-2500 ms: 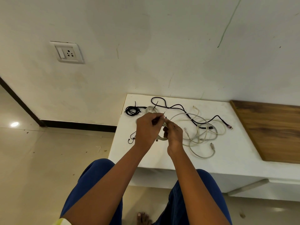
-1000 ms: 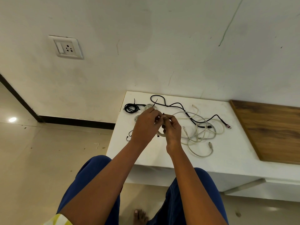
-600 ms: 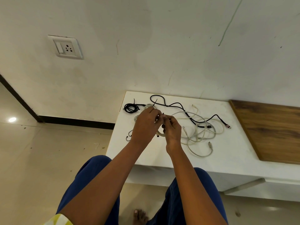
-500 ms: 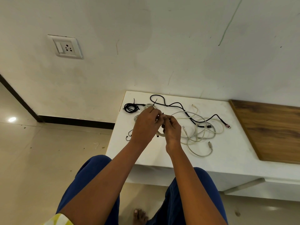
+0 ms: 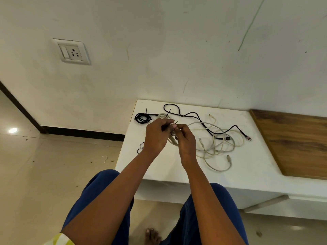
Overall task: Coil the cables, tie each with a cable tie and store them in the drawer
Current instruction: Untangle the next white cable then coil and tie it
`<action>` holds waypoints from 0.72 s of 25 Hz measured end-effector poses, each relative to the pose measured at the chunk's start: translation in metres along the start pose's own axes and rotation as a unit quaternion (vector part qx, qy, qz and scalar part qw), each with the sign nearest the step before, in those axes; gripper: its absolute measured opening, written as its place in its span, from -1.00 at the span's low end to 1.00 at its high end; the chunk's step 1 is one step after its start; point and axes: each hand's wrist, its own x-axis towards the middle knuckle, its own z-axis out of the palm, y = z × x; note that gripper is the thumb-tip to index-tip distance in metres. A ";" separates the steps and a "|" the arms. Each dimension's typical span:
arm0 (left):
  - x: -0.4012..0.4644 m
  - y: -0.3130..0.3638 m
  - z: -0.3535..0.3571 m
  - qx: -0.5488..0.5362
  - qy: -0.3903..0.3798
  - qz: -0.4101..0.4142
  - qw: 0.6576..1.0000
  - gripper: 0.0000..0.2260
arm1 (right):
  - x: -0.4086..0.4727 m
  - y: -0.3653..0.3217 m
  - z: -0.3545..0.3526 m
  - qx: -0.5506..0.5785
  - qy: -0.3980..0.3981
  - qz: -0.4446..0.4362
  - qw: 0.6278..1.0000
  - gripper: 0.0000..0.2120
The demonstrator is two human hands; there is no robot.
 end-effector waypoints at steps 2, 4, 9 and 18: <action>0.002 -0.002 -0.002 -0.052 -0.022 -0.072 0.996 -0.88 | 0.001 0.003 -0.002 -0.081 -0.006 -0.030 0.996 -0.86; 0.004 -0.003 -0.006 -0.106 -0.043 -0.125 0.986 -0.91 | 0.001 0.003 -0.002 -0.107 -0.015 -0.050 0.993 -0.87; 0.008 0.001 -0.012 -0.171 -0.083 -0.205 0.960 -0.94 | 0.002 0.000 -0.003 -0.076 -0.039 -0.024 0.996 -0.90; 0.012 0.002 -0.017 -0.228 -0.038 -0.185 0.955 -0.87 | 0.002 -0.008 -0.004 0.004 -0.045 -0.001 0.999 -0.92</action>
